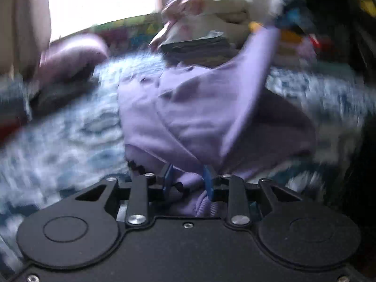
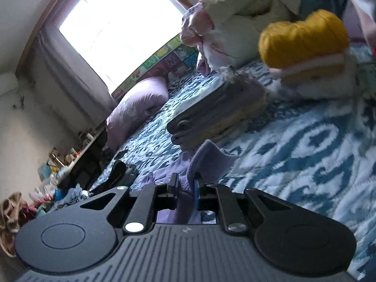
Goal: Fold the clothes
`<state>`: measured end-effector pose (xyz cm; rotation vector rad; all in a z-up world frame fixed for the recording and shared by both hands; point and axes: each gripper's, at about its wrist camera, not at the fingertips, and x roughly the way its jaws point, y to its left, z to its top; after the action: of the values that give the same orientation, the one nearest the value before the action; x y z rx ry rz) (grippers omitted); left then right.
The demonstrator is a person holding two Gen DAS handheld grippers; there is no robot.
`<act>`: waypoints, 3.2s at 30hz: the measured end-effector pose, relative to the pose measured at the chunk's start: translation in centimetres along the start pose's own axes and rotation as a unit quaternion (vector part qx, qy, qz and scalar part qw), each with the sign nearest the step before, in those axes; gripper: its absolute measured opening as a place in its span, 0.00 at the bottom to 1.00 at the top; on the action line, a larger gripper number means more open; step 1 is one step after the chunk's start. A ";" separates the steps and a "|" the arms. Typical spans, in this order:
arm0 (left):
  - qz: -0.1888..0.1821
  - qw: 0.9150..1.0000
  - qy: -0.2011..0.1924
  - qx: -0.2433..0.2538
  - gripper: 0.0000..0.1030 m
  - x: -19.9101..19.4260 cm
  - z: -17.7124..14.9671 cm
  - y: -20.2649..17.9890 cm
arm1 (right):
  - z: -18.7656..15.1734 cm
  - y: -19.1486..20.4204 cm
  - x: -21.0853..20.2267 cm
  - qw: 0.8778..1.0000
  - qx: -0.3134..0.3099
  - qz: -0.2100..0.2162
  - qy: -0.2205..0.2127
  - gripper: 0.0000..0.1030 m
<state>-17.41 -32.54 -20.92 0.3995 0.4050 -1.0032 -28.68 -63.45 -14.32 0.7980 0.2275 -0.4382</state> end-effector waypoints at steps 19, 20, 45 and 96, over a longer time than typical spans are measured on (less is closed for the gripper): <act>-0.047 0.999 -0.011 0.009 0.21 -0.2 -0.1 2.4 | 3.1 12.0 6.7 0.995 -0.090 -0.020 0.022 0.13; -0.057 0.998 -0.008 -0.007 0.20 -0.1 -0.1 2.9 | 3.1 12.8 7.6 0.995 -0.095 -0.018 0.026 0.13; -0.251 0.873 0.048 -0.414 0.13 3.3 -3.0 12.5 | -3.2 20.1 30.1 0.955 -0.226 -0.080 0.175 0.09; -0.142 0.943 0.041 -0.298 0.44 14.9 9.3 18.1 | -21.1 18.9 7.5 0.843 -0.493 0.112 0.187 0.26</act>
<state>6.73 -39.29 -18.02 -0.1722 0.8306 -1.0861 -13.96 -38.59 -19.25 -0.1298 0.6513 0.0977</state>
